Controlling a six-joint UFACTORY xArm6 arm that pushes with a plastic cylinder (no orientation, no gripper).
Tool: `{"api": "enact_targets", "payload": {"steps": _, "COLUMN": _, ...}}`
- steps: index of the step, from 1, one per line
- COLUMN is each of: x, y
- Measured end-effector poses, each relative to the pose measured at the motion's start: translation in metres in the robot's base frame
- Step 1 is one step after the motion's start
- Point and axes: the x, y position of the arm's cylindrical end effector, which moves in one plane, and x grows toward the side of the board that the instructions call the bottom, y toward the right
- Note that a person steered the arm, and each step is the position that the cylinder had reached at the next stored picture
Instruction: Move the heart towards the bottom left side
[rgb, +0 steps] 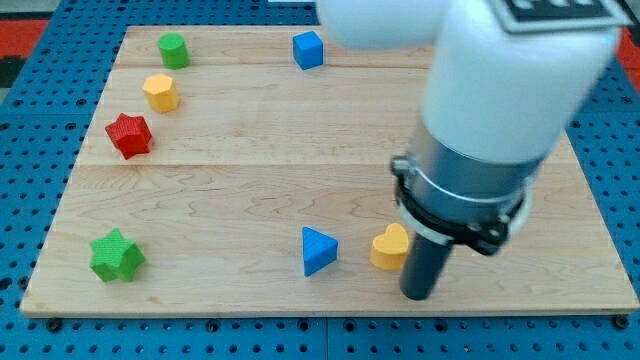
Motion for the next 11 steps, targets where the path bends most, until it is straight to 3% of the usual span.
{"api": "enact_targets", "payload": {"steps": 3, "x": -0.098, "y": -0.016}}
{"api": "enact_targets", "payload": {"steps": 5, "x": -0.109, "y": 0.024}}
{"api": "enact_targets", "payload": {"steps": 7, "x": -0.123, "y": -0.082}}
{"api": "enact_targets", "payload": {"steps": 9, "x": -0.102, "y": -0.034}}
{"api": "enact_targets", "payload": {"steps": 11, "x": -0.104, "y": -0.133}}
